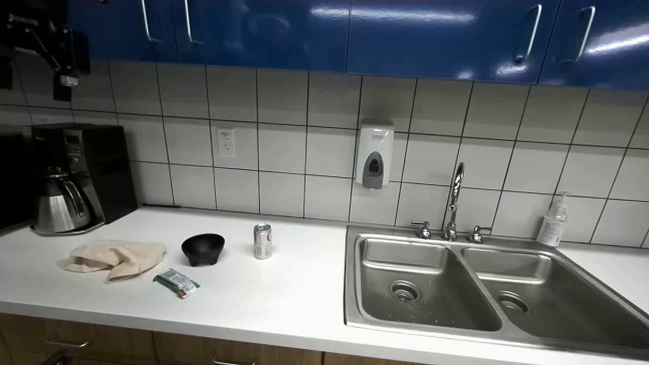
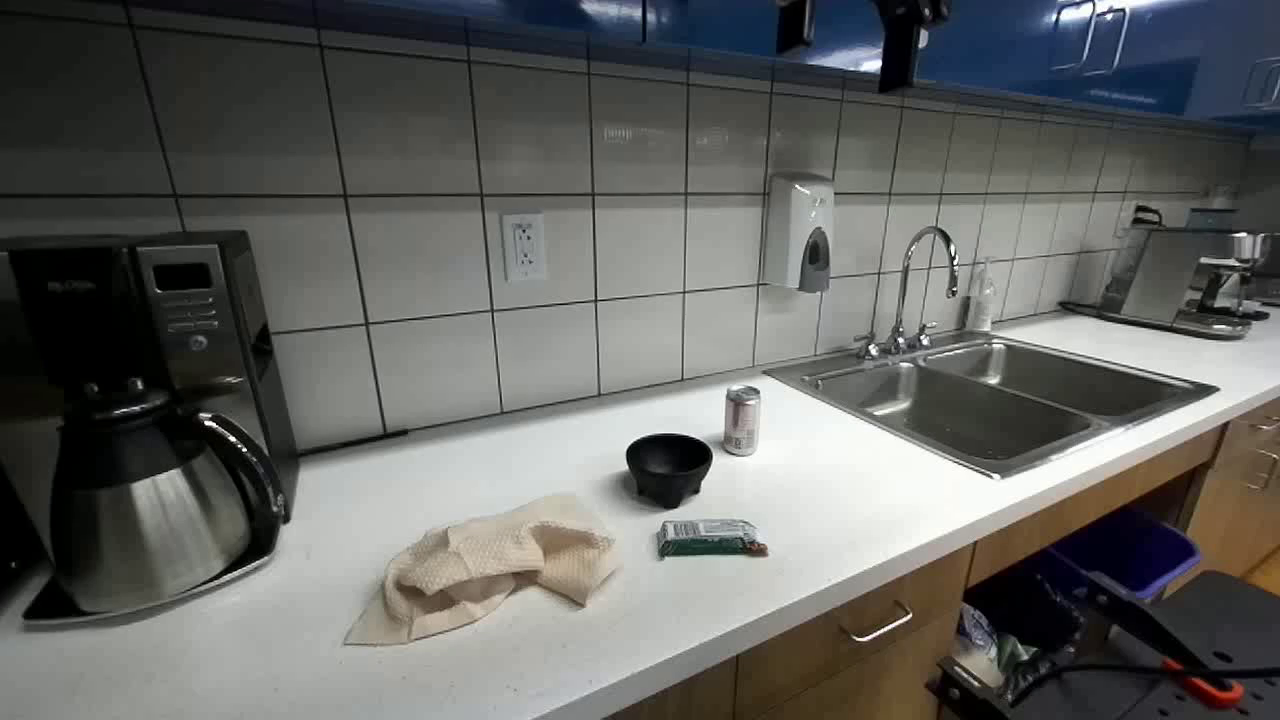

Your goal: Put the metal can into the black bowl

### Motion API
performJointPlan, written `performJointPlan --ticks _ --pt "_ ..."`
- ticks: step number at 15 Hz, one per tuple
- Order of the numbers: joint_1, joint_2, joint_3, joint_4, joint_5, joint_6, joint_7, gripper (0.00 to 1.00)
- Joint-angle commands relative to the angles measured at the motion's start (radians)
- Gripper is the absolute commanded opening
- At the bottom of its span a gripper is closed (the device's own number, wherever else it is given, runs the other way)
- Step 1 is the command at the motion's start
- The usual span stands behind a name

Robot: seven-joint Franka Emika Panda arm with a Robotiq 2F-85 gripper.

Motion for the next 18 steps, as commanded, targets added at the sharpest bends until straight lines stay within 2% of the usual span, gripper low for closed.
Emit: performJointPlan --ticks 1,16,18 --pt "-0.015 0.001 0.011 0.003 0.005 -0.004 -0.006 1.0" --pt "-0.015 0.001 0.011 0.003 0.005 -0.004 -0.006 1.0" --pt "-0.028 0.015 -0.007 -0.021 -0.028 0.047 -0.052 1.0"
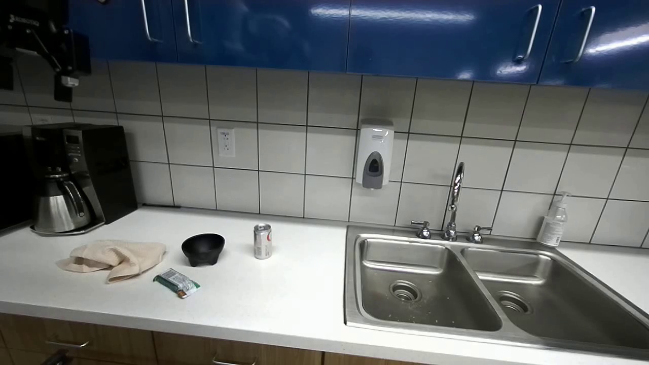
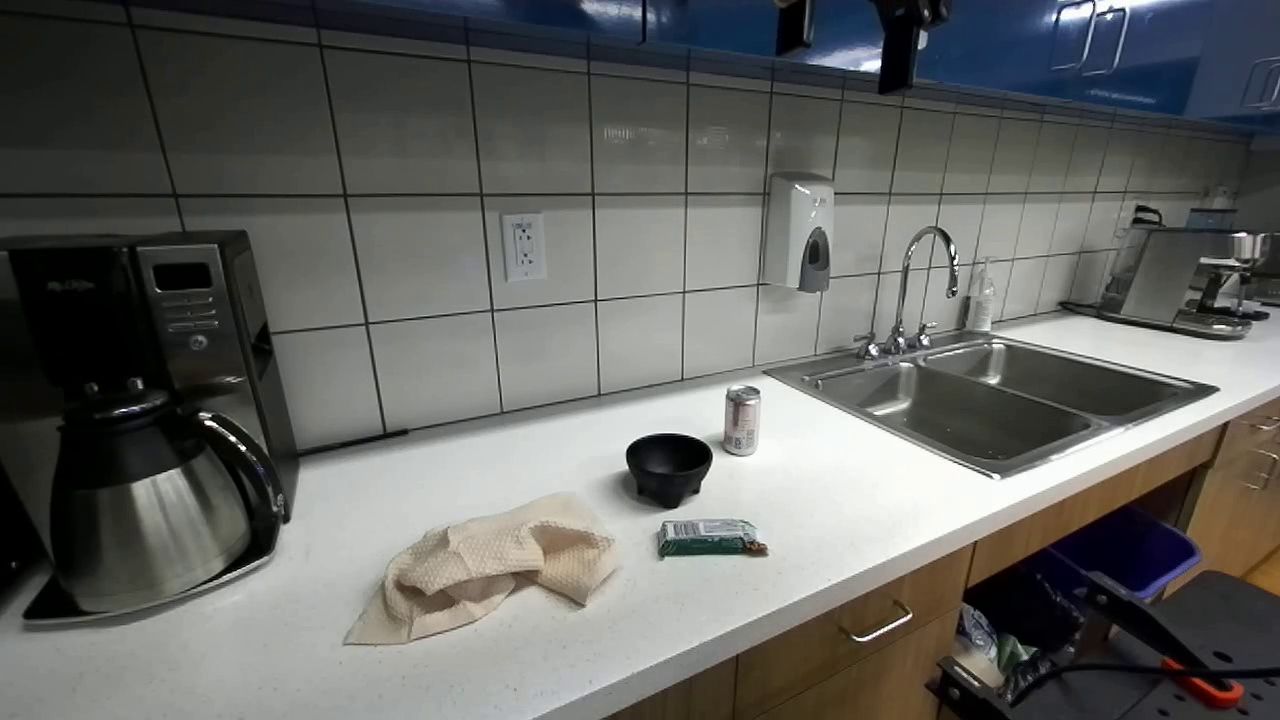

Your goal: Put the metal can into the black bowl

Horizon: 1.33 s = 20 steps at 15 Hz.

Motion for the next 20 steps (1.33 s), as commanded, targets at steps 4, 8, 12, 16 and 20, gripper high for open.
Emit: performJointPlan --ticks 4,8,12,16,20 --pt "-0.077 0.108 -0.095 -0.07 -0.138 0.2 -0.207 1.0" --pt "-0.129 0.293 -0.188 -0.061 -0.207 0.401 -0.32 1.0" --pt "-0.155 0.442 -0.227 -0.039 -0.196 0.541 -0.386 1.0" --pt "-0.167 0.552 -0.219 -0.03 -0.198 0.652 -0.387 1.0" --pt "-0.171 0.654 -0.209 -0.011 -0.21 0.754 -0.363 1.0"
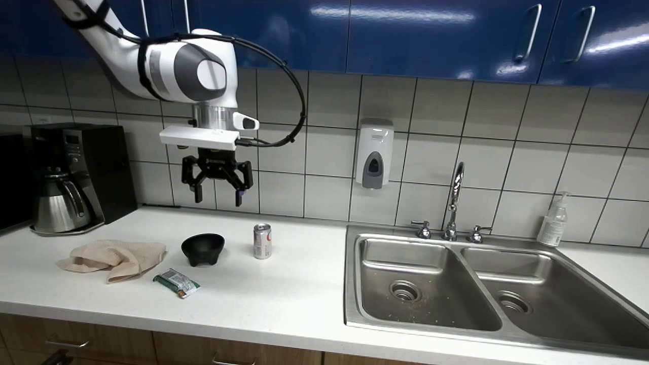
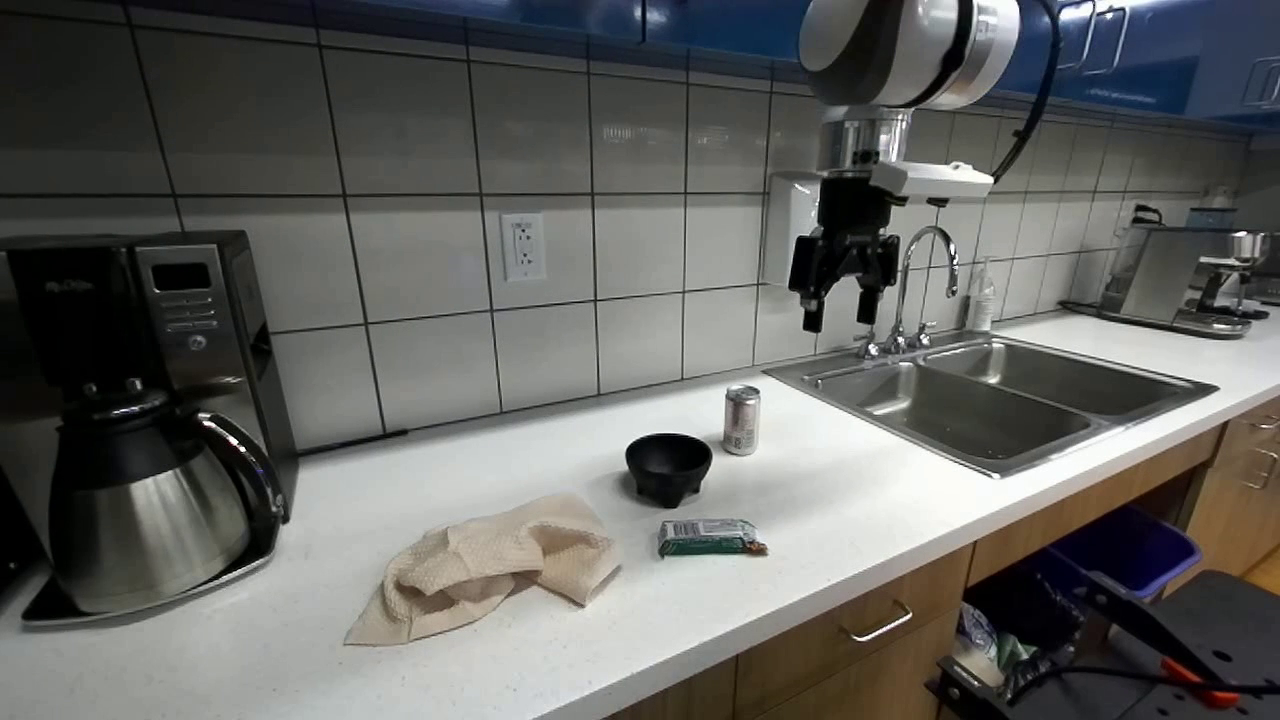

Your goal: Put the metal can into the black bowl

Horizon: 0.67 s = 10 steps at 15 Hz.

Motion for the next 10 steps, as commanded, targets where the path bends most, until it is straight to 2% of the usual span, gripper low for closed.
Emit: performJointPlan --ticks 1,6,10 --pt "-0.024 0.1 0.024 0.046 -0.024 0.073 0.01 1.0" --pt "-0.024 0.239 0.029 0.106 -0.047 0.141 0.065 1.0" --pt "-0.018 0.358 0.03 0.202 -0.051 0.158 0.133 1.0"
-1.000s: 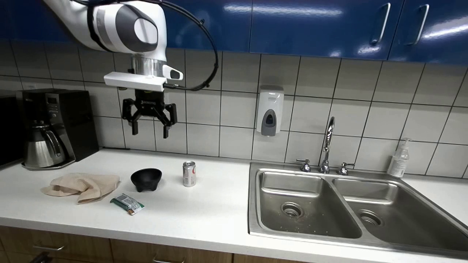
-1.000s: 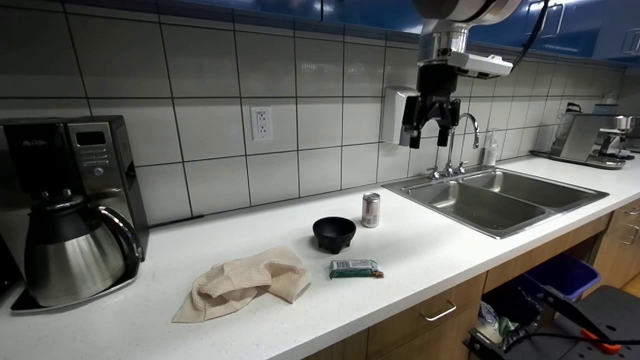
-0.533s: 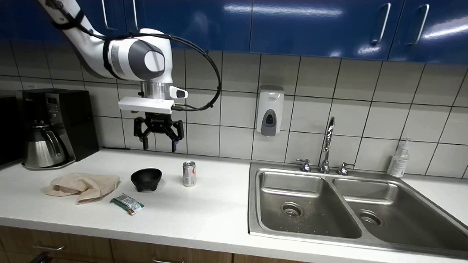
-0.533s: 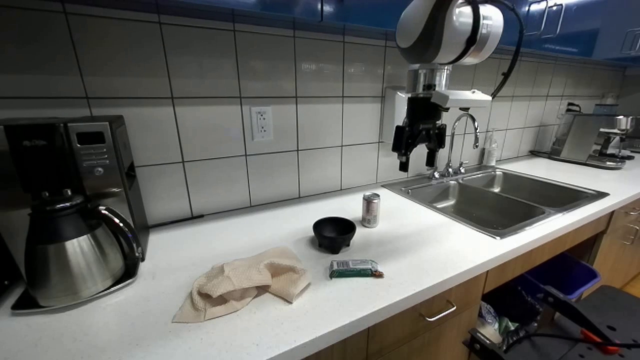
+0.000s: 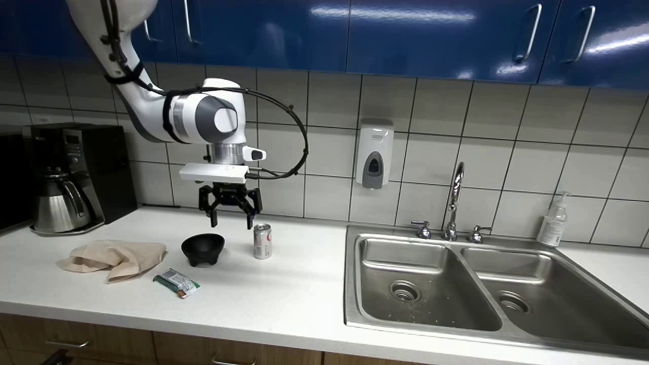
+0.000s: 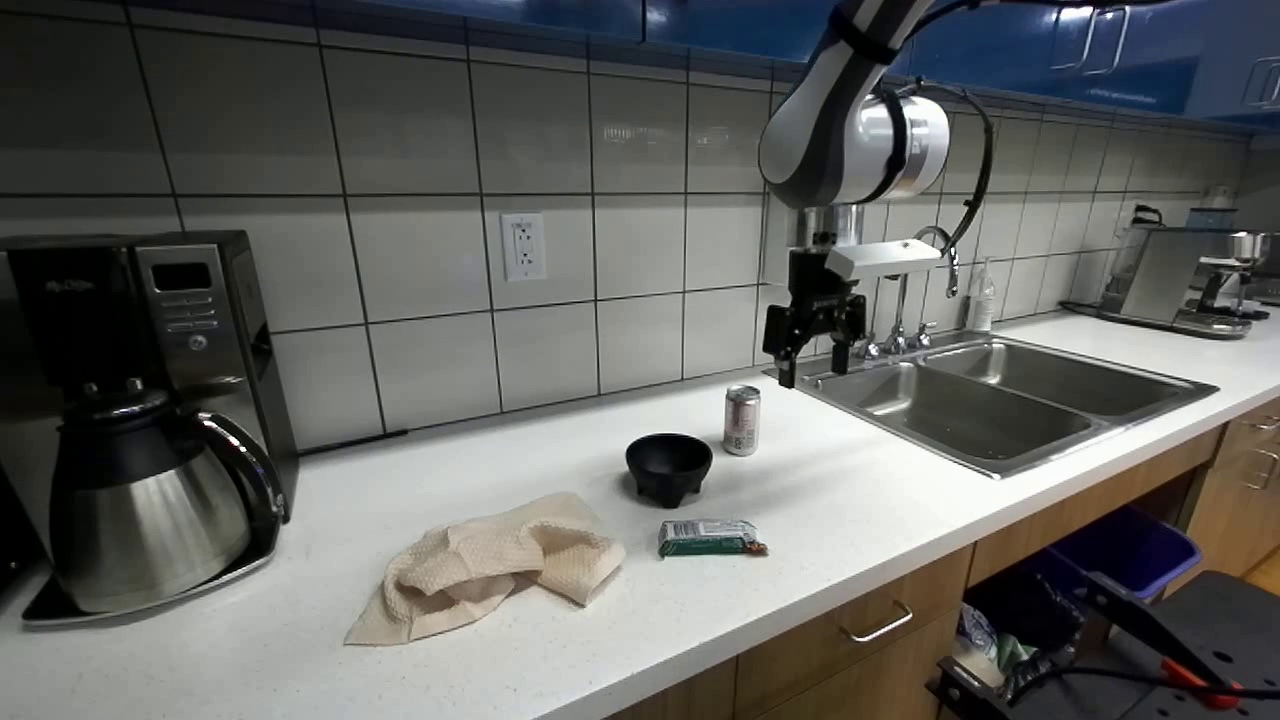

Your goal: Put the metal can into the black bowl

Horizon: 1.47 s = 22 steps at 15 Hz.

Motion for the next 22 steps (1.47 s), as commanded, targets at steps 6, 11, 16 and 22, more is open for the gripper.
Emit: performJointPlan --ticks 6,11,16,22 --pt "0.003 0.267 0.008 0.281 -0.075 -0.019 0.182 1.0" --pt "0.016 0.387 0.003 0.425 -0.096 -0.047 0.243 1.0" --pt "0.014 0.472 0.004 0.555 -0.084 -0.093 0.274 1.0" --pt "0.002 0.553 0.002 0.675 -0.077 -0.165 0.289 1.0"
